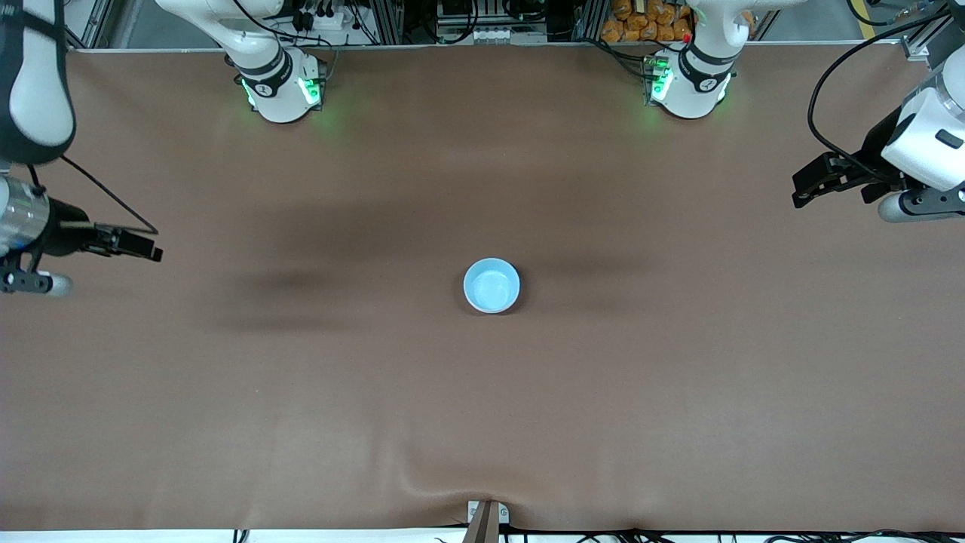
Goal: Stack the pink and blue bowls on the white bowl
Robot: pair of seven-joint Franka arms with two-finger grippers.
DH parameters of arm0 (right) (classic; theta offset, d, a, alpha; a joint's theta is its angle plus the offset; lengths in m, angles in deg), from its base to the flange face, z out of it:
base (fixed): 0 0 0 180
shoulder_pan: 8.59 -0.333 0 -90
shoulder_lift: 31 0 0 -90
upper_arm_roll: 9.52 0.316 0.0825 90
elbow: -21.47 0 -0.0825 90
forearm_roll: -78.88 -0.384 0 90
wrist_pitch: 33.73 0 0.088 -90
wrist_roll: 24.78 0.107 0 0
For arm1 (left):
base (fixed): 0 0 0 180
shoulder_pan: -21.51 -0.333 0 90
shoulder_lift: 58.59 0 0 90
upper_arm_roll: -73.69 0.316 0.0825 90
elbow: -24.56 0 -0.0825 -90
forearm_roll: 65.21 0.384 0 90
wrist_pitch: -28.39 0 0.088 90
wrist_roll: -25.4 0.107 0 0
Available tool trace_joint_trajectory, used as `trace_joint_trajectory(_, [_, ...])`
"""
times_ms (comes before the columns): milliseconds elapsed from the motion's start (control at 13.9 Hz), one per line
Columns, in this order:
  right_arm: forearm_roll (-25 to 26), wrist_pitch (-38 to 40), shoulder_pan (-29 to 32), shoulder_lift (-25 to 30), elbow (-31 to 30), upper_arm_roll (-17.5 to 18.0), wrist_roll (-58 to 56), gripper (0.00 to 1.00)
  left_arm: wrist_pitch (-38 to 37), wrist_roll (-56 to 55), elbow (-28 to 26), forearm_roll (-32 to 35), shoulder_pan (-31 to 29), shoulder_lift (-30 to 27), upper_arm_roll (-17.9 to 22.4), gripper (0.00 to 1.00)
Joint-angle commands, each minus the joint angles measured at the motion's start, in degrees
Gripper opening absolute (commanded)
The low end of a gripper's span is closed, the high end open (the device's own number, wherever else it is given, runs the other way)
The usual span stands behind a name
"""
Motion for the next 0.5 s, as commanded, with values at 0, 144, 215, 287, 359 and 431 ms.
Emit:
trace_joint_trajectory(0, [3.9, 0.9, 2.2, 3.8, -0.8, 3.1, -3.6, 1.00, -0.9, 1.1, -0.7, -1.2, -0.3, -1.6, -0.2, 1.00])
trace_joint_trajectory(144, [4.6, 5.1, 2.5, 3.8, 3.9, 3.1, -6.6, 1.00, -0.9, 1.3, -0.5, -1.2, -0.3, -1.7, -0.3, 1.00])
trace_joint_trajectory(215, [4.6, 7.6, 2.7, 3.8, 6.3, 3.1, -6.7, 1.00, -1.0, 1.3, -0.5, -1.2, -0.3, -1.8, -0.4, 1.00])
trace_joint_trajectory(287, [4.6, 9.2, 2.7, 3.8, 7.2, 3.0, -6.7, 1.00, -1.0, 1.2, -0.5, -1.2, -0.3, -1.9, -0.4, 1.00])
trace_joint_trajectory(359, [4.6, 10.3, 2.7, 3.9, 7.7, 3.1, -6.8, 1.00, -1.0, 1.3, -0.4, -1.2, -0.3, -2.0, -0.4, 1.00])
trace_joint_trajectory(431, [4.6, 11.0, 2.6, 3.9, 8.0, 3.1, -6.7, 1.00, -1.1, 1.3, -0.3, -1.2, -0.3, -2.4, -0.4, 1.00])
